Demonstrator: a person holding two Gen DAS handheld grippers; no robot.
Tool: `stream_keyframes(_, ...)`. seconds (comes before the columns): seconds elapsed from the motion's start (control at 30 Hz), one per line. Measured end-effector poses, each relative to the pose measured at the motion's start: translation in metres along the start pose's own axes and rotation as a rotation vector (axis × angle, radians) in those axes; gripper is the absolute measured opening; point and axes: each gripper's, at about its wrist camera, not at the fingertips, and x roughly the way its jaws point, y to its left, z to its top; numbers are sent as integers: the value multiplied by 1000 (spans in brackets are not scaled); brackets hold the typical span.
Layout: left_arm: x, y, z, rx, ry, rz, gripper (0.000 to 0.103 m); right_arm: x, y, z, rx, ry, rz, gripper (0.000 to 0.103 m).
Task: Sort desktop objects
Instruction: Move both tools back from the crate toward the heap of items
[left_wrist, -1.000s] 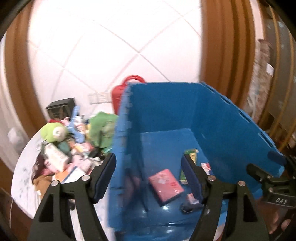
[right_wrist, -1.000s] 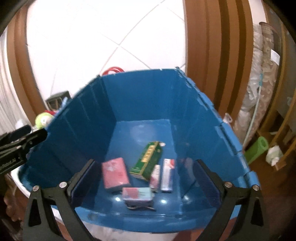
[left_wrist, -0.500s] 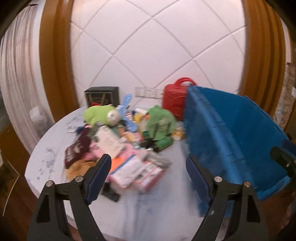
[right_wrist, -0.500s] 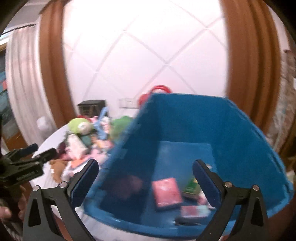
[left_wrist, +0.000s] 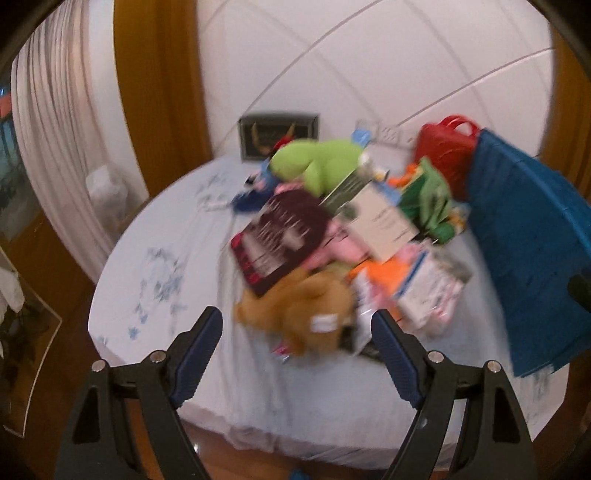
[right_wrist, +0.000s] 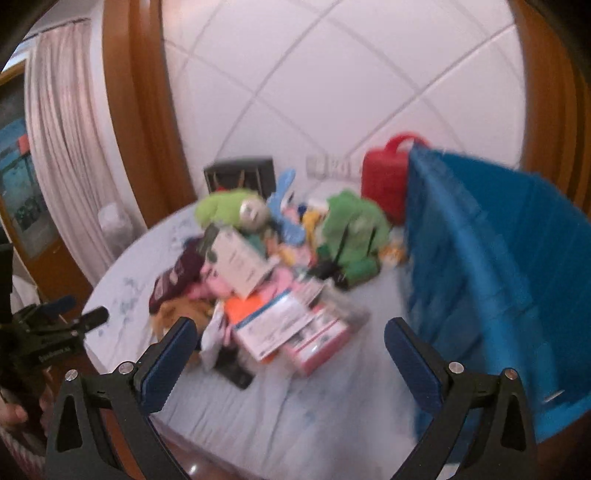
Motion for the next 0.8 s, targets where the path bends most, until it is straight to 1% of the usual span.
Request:
stream_keyframes(0.13, 35, 36, -14, -37, 80, -2, 83, 31, 12, -18, 21, 99, -20, 103)
stream_keyframes(0.27, 65, 58, -21, -65, 138, 14, 83, 60, 19, -24, 13, 151, -23, 103)
stream_keyframes(0.37, 84, 70, -21, -68, 183, 37, 83, 81, 28, -21, 12, 171, 12, 103)
stream_keyframes(0.5, 108, 80, -21, -40, 205, 43, 83, 114, 51, -20, -2, 205, 87, 103)
stream_keyframes(0.57, 121, 84, -22, -18, 225, 28, 83, 128, 63, -22, -11, 233, 88, 103)
stream_keyframes(0.67, 136, 90, -22, 15, 235, -4, 83, 148, 88, -26, -30, 280, 113, 103)
stream_keyframes(0.73, 147, 93, -18, 52, 243, -37, 83, 158, 108, -30, -50, 292, 105, 103)
stream_keyframes(0.8, 157, 94, -14, 109, 247, -85, 83, 166, 126, -34, -40, 302, 99, 103)
